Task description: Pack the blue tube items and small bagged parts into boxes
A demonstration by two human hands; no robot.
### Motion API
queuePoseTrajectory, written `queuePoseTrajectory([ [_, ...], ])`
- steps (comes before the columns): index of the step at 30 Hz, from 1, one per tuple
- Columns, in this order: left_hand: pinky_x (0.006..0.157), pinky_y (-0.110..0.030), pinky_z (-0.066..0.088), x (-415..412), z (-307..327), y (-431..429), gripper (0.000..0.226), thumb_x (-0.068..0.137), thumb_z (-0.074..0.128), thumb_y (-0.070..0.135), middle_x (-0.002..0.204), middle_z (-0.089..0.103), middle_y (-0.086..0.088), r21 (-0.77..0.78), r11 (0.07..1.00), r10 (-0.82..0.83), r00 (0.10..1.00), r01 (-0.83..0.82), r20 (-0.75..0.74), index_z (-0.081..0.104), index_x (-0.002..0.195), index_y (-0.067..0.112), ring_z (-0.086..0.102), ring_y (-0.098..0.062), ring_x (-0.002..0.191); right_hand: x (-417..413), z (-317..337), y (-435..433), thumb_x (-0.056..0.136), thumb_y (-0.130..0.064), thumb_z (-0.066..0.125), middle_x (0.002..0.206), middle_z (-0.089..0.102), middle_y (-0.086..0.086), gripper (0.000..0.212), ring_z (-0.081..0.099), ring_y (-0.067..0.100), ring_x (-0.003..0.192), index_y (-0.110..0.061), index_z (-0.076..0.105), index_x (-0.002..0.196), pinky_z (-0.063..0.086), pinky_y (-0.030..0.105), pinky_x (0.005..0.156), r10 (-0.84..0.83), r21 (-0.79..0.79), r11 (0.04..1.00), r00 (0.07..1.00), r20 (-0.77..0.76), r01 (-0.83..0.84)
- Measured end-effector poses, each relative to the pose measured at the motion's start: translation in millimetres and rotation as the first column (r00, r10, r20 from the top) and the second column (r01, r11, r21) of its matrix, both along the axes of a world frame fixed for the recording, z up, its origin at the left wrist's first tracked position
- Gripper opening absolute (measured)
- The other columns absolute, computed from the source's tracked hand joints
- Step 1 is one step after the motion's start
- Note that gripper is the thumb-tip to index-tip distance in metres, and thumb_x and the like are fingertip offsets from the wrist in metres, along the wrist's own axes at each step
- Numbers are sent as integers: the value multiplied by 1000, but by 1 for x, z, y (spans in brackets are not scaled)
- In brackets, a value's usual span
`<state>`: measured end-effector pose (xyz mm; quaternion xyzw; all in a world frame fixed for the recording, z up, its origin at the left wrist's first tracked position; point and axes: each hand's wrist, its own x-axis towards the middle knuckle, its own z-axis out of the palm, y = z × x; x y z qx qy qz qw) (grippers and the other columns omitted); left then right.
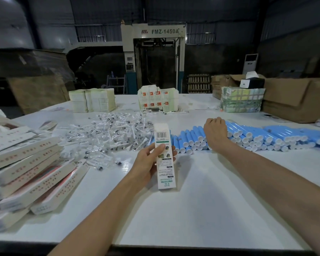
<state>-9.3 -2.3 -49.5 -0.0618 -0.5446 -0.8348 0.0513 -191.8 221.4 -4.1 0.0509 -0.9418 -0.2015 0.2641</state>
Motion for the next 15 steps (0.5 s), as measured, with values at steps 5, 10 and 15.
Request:
queuePoseTrajectory([
  [5,107,-60,56,0,-2,-4,45,96,79,26,128,75,-24,-80,997,22,1000,-22,-6,70,136,9,72,-44,120,17,32,-6,103,-15,57,137,51,25,60,53,38,121,5,29,152,46,44,94,192,-567,807,981,-10,-164],
  [10,108,-63,54,-1,0,-4,42,95,81,28,129,74,-25,-112,994,-14,1000,13,-10,74,133,12,71,-44,122,71,66,-42,110,-1,38,121,60,19,34,61,20,92,-1,54,141,53,31,79,658,-919,-393,706,-261,27],
  [15,109,-63,54,2,-1,-6,37,97,81,27,128,74,-26,-120,992,-27,1000,25,-14,76,131,14,71,-46,121,101,72,-68,108,-4,51,109,72,17,16,73,27,103,-1,63,117,62,38,88,720,-746,-643,467,-513,174],
])
